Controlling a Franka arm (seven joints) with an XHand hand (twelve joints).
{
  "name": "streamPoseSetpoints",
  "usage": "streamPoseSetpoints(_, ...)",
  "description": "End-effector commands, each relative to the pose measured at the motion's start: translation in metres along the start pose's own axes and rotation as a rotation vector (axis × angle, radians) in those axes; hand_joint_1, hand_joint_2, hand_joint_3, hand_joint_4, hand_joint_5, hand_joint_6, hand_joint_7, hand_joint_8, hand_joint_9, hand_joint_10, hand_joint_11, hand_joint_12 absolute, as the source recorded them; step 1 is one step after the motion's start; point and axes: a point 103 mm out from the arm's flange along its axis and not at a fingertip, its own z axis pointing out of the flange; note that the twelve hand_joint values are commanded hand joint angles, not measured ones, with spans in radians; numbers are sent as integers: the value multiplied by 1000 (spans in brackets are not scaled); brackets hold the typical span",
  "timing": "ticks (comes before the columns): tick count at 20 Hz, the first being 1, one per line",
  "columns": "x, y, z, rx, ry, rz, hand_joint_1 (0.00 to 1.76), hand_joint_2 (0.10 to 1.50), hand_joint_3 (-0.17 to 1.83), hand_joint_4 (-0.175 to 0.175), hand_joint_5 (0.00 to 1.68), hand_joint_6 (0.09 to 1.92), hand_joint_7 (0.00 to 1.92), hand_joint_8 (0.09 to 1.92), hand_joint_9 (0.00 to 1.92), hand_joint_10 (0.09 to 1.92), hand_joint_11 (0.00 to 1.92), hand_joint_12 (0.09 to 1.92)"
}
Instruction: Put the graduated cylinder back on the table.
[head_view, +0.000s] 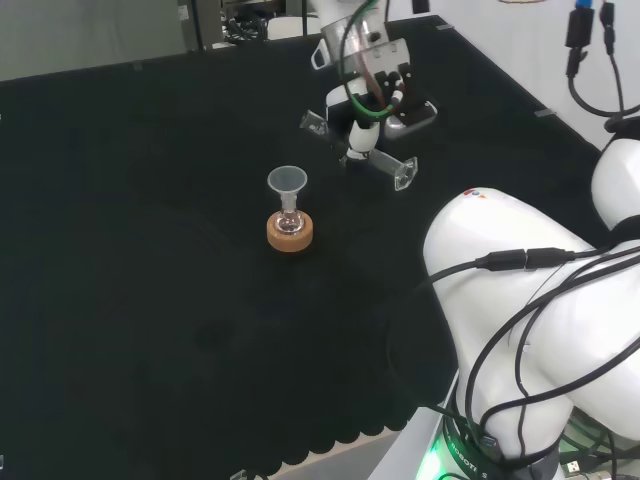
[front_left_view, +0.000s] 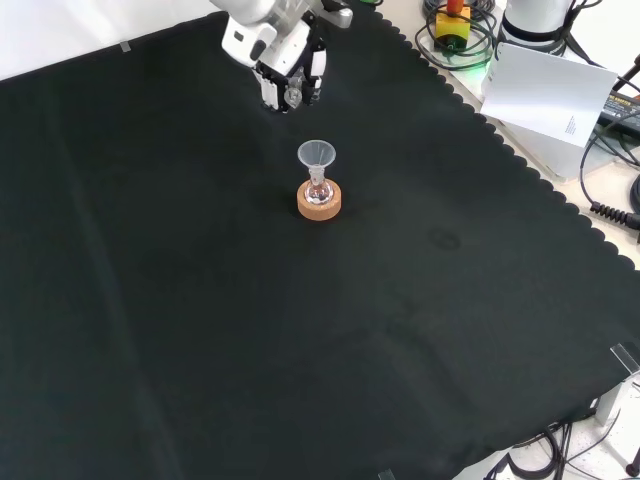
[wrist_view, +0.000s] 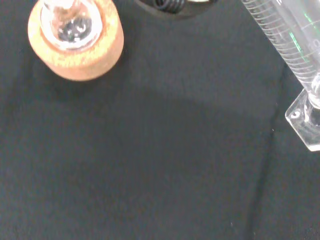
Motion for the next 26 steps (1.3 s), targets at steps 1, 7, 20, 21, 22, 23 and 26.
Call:
streamPoseSetpoints(1,-14,10,2,-109,143,-85,1503,1042,3,-168,1000,724,883,1074,1233,751,1229,658)
streamPoseSetpoints(7,-24,24,-3,-230,208,-119,1503,1042,3,-168,1000,724,882,1076,1232,751,1229,658)
streamPoseSetpoints(20,-33,68,4,-384,325,-190,1503,1043,3,-170,1002,726,881,1079,1232,751,1226,658)
streamPoseSetpoints(21,-33,72,5,-400,339,-195,1503,1043,3,-170,1002,726,881,1079,1231,751,1226,658)
streamPoseSetpoints(22,-33,75,6,-414,352,-201,1503,1043,3,-170,1002,726,881,1079,1231,751,1225,658)
streamPoseSetpoints(23,-33,79,7,-425,363,-206,1503,1043,3,-170,1002,726,880,1080,1231,751,1225,658)
streamPoseSetpoints(26,-32,90,10,-452,388,-219,1503,1043,3,-170,1002,726,880,1080,1231,751,1224,658)
